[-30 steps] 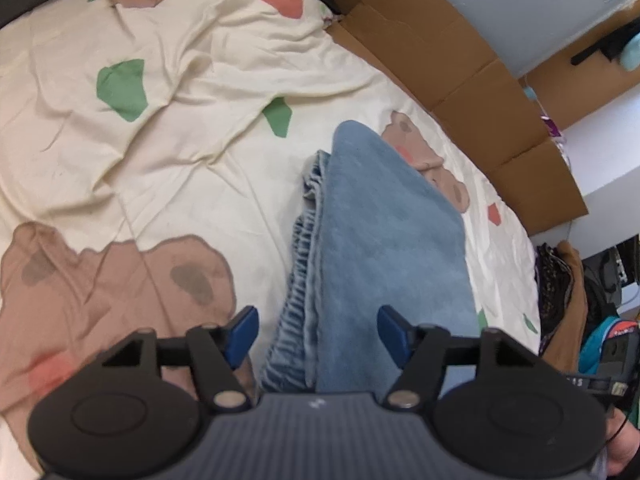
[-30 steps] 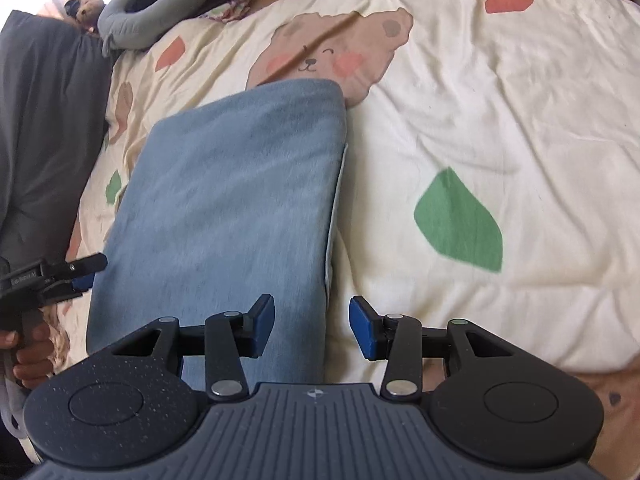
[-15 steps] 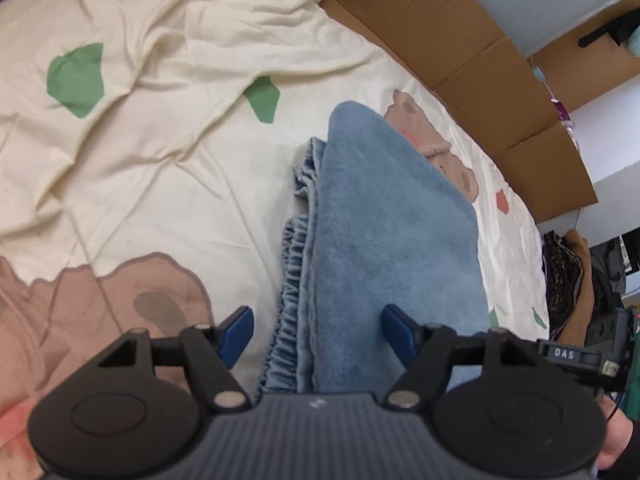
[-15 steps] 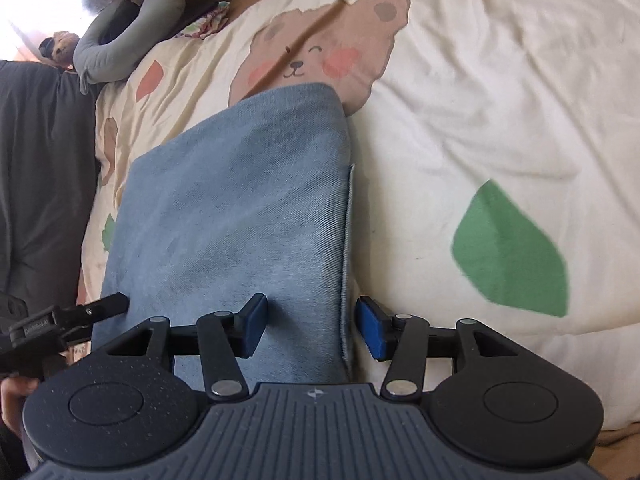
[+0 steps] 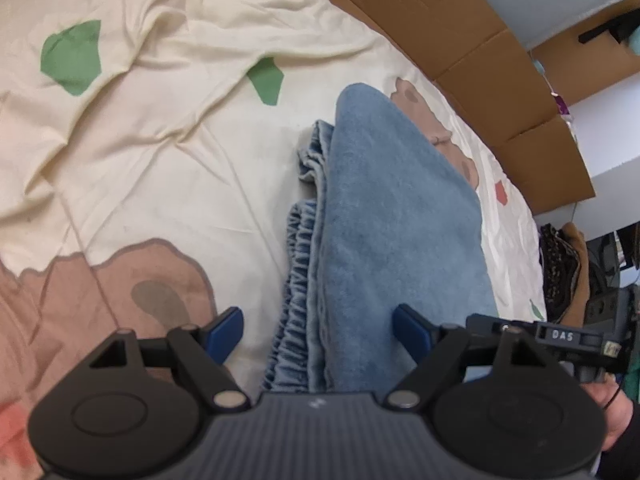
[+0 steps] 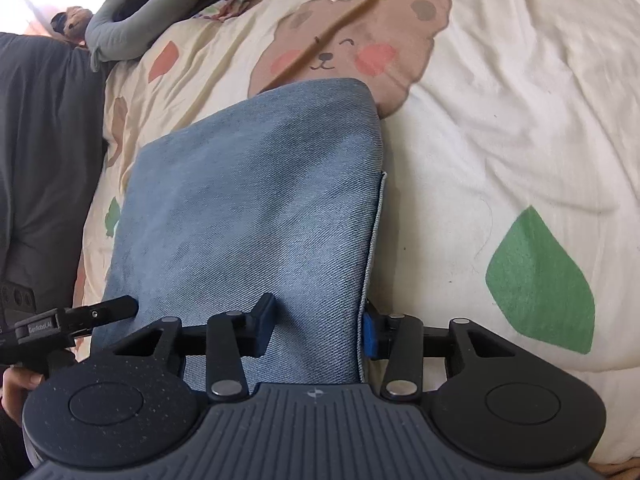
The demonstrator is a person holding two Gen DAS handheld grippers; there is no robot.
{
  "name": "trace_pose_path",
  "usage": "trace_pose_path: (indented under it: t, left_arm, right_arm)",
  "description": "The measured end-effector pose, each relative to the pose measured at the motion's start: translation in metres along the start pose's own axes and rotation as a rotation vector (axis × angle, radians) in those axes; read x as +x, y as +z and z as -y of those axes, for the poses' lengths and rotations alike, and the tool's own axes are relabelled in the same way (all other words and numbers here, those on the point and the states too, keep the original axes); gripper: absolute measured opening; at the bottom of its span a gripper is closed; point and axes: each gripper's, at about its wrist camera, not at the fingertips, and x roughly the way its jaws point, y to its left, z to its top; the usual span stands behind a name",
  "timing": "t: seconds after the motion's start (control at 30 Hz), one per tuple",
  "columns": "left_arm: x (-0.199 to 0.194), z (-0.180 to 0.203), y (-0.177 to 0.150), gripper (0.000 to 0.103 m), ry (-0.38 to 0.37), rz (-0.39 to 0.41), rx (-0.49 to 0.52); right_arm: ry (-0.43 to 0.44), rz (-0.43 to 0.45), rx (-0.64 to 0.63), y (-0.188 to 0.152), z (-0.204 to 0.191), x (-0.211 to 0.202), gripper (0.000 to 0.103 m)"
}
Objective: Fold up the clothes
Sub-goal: 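Grasp the folded stack edge with the right gripper while the left gripper grasps its other side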
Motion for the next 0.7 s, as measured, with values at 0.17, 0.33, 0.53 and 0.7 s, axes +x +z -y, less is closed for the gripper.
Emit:
trace_pose_path:
  t: [0.17, 0.33, 0.53, 0.7]
  left_arm:
    - [0.005, -0.003, -0.001, 0.085, -0.038, -0.012, -0.015]
    - [0.007, -0.005, -0.001, 0.073, -0.083, -0.02, -0.029]
    - [0.003, 0.004, 0.0, 0.067, -0.071, -0.007, 0.009]
    - [0.003, 0.009, -0.002, 0.062, -0.107, -0.004, 0.009]
  right_arm:
    - [0.038, 0.007, 0.026, 0.003, 0.004, 0.01, 0.063]
    - [0.03, -0.019, -0.029, 0.01, -0.003, 0.002, 0.03]
    - [0.018, -0.057, -0.104, 0.021, -0.025, -0.016, 0.019]
    - [-0.004, -0.09, -0.153, 0.036, -0.037, -0.032, 0.019]
